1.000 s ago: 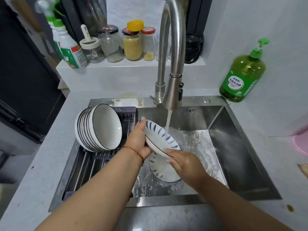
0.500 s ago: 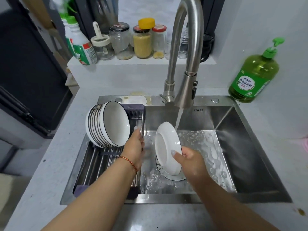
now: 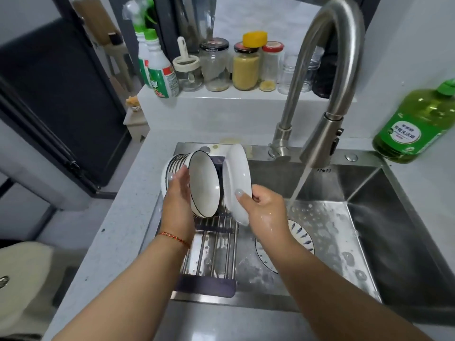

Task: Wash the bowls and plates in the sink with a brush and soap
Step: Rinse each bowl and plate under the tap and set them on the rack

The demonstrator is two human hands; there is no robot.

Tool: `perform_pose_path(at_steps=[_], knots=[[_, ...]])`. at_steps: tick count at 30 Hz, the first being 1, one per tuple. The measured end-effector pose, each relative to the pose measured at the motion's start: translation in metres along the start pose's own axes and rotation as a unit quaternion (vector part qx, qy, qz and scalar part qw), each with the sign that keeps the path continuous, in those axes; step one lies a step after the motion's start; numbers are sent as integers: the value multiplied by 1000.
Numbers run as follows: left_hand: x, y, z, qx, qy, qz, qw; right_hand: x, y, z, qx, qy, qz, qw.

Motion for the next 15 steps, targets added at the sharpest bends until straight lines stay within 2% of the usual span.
perform_pose_path(at_steps=[4, 8, 11, 15], knots=[[15, 17, -8, 33, 14, 33, 999, -40, 21, 5, 8, -54, 27, 998], [19, 27, -9, 63, 45, 39, 996, -73, 41, -8, -11, -119, 11, 993], [20, 30, -11, 85, -2, 77, 993, -90, 47, -13, -32, -126, 5, 992], [22, 30, -11, 78, 10, 88, 993, -104, 45, -11, -39, -145, 3, 989]])
Point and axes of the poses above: each hand's wrist, its own y-axis towards the middle knuckle, its own x-axis out of the back of the hand, z = x × y, the point moved 1 cm from there along y, towards the middle knuckle, and after that the axes turned 3 degrees about -y, right-handed, at the moved point
